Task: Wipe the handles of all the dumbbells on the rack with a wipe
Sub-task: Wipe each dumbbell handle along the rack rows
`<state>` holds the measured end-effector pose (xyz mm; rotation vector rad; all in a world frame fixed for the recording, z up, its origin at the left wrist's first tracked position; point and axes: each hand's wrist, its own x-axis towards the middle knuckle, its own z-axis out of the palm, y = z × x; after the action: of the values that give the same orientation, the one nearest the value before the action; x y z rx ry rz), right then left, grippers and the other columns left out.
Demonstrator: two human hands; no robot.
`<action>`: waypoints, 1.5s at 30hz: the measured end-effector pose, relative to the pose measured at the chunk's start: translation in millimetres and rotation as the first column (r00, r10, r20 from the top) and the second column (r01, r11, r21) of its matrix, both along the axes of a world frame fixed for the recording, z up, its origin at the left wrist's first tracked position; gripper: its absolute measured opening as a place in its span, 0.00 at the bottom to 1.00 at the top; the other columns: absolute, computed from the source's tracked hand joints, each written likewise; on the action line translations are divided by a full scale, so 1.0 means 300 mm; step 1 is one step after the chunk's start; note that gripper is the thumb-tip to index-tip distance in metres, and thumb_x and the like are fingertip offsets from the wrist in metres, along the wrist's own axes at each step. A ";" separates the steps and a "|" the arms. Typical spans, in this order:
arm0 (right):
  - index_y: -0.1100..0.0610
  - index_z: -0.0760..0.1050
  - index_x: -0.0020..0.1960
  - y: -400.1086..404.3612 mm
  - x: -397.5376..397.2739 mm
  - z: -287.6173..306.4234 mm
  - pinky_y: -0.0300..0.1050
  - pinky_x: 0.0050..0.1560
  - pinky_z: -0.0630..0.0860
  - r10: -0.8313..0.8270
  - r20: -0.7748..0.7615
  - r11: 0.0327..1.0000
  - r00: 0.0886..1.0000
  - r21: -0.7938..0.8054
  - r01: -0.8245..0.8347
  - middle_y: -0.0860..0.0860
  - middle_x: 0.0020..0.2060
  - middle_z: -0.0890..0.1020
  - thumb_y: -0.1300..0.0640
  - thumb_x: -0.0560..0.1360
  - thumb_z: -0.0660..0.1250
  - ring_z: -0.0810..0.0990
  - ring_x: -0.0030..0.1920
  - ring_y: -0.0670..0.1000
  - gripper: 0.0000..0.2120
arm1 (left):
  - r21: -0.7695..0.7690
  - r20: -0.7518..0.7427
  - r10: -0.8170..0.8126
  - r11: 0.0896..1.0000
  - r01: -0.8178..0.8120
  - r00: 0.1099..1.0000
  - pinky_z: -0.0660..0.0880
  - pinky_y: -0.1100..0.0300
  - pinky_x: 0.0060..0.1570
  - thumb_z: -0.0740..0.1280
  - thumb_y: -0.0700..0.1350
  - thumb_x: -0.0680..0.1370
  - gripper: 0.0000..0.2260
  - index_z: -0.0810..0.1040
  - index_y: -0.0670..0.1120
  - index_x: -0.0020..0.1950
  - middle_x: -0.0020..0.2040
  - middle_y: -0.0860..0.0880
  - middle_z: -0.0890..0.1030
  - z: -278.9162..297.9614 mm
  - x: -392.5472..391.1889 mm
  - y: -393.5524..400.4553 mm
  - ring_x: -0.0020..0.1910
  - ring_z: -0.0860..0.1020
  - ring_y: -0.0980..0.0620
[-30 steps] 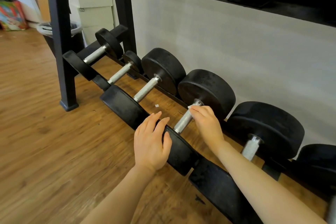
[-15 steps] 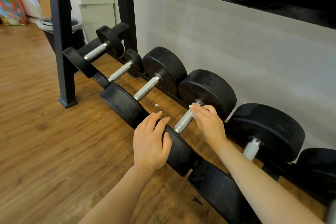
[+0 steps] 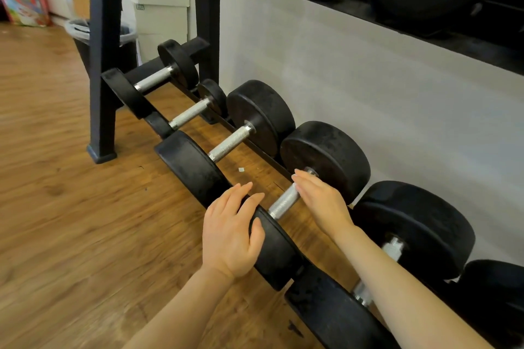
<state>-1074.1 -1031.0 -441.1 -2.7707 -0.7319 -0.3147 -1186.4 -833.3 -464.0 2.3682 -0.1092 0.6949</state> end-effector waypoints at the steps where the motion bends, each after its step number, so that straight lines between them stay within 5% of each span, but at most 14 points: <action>1: 0.56 0.71 0.70 -0.003 0.001 0.000 0.45 0.64 0.73 -0.009 -0.003 1.000 1.000 0.005 0.009 0.50 0.70 0.72 0.57 0.81 0.59 0.74 0.66 0.49 0.18 | -0.001 -0.002 0.000 1.000 0.000 1.000 0.70 0.43 0.65 0.56 0.49 0.75 0.20 0.79 0.47 0.63 0.67 0.48 0.77 0.000 -0.001 0.000 0.69 0.72 0.45; 14: 0.53 0.73 0.69 0.015 0.030 0.006 0.41 0.63 0.71 -0.109 -0.072 0.980 0.991 0.157 0.119 0.47 0.67 0.74 0.53 0.82 0.57 0.72 0.66 0.44 0.17 | 0.013 -0.030 0.002 1.000 -0.002 1.000 0.71 0.41 0.65 0.56 0.50 0.75 0.20 0.79 0.48 0.63 0.67 0.49 0.77 0.002 -0.001 0.001 0.69 0.72 0.45; 19: 0.52 0.74 0.67 0.036 0.000 -0.007 0.42 0.66 0.70 0.045 -0.147 0.992 0.988 0.124 -0.027 0.46 0.66 0.75 0.53 0.82 0.58 0.72 0.65 0.43 0.16 | 0.022 -0.038 0.002 1.000 -0.001 0.999 0.70 0.42 0.65 0.56 0.50 0.76 0.20 0.79 0.49 0.63 0.67 0.49 0.77 -0.002 0.001 0.003 0.69 0.71 0.46; 24: 0.52 0.74 0.67 0.030 -0.004 -0.019 0.42 0.64 0.72 -0.022 -0.088 0.982 0.996 0.187 0.038 0.46 0.67 0.74 0.52 0.81 0.59 0.73 0.65 0.44 0.16 | 0.015 -0.030 0.006 1.000 -0.006 1.000 0.70 0.43 0.66 0.56 0.49 0.76 0.20 0.79 0.48 0.63 0.67 0.49 0.77 0.003 -0.002 0.001 0.69 0.72 0.45; 29: 0.51 0.75 0.66 0.050 -0.053 -0.050 0.41 0.63 0.72 0.106 -0.073 0.985 0.992 0.145 -0.094 0.45 0.67 0.74 0.52 0.81 0.59 0.74 0.64 0.43 0.15 | 0.018 -0.026 0.004 1.000 -0.004 1.000 0.69 0.44 0.66 0.56 0.49 0.75 0.20 0.79 0.48 0.63 0.67 0.49 0.76 0.001 0.001 0.002 0.69 0.71 0.46; 34: 0.52 0.74 0.67 0.035 -0.024 -0.024 0.38 0.62 0.70 -0.026 -0.055 0.983 0.998 0.180 0.035 0.46 0.67 0.75 0.52 0.81 0.58 0.73 0.65 0.43 0.16 | 0.016 -0.024 0.003 1.000 -0.003 1.000 0.69 0.44 0.66 0.56 0.49 0.75 0.20 0.79 0.48 0.63 0.67 0.49 0.76 0.003 0.000 0.002 0.69 0.71 0.46; 40: 0.50 0.74 0.67 0.066 -0.081 -0.035 0.45 0.66 0.70 0.170 -0.123 0.985 0.978 0.052 -0.165 0.45 0.67 0.74 0.53 0.81 0.60 0.73 0.66 0.44 0.15 | 0.024 -0.028 0.002 1.000 -0.002 1.000 0.69 0.45 0.66 0.56 0.49 0.76 0.20 0.79 0.48 0.63 0.67 0.49 0.76 0.004 0.000 0.003 0.69 0.71 0.46; 45: 0.53 0.75 0.66 0.025 -0.057 -0.048 0.41 0.60 0.75 0.042 0.016 0.988 0.999 0.146 -0.044 0.47 0.66 0.75 0.53 0.80 0.61 0.76 0.62 0.45 0.15 | 0.028 -0.037 0.007 1.000 -0.006 0.999 0.69 0.45 0.66 0.56 0.49 0.76 0.20 0.79 0.48 0.63 0.67 0.49 0.76 0.005 -0.002 0.003 0.69 0.71 0.46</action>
<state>-1091.2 -1023.4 -455.5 -2.6140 -0.7390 -0.3623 -1187.0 -832.3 -462.6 2.4076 -0.0962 0.6558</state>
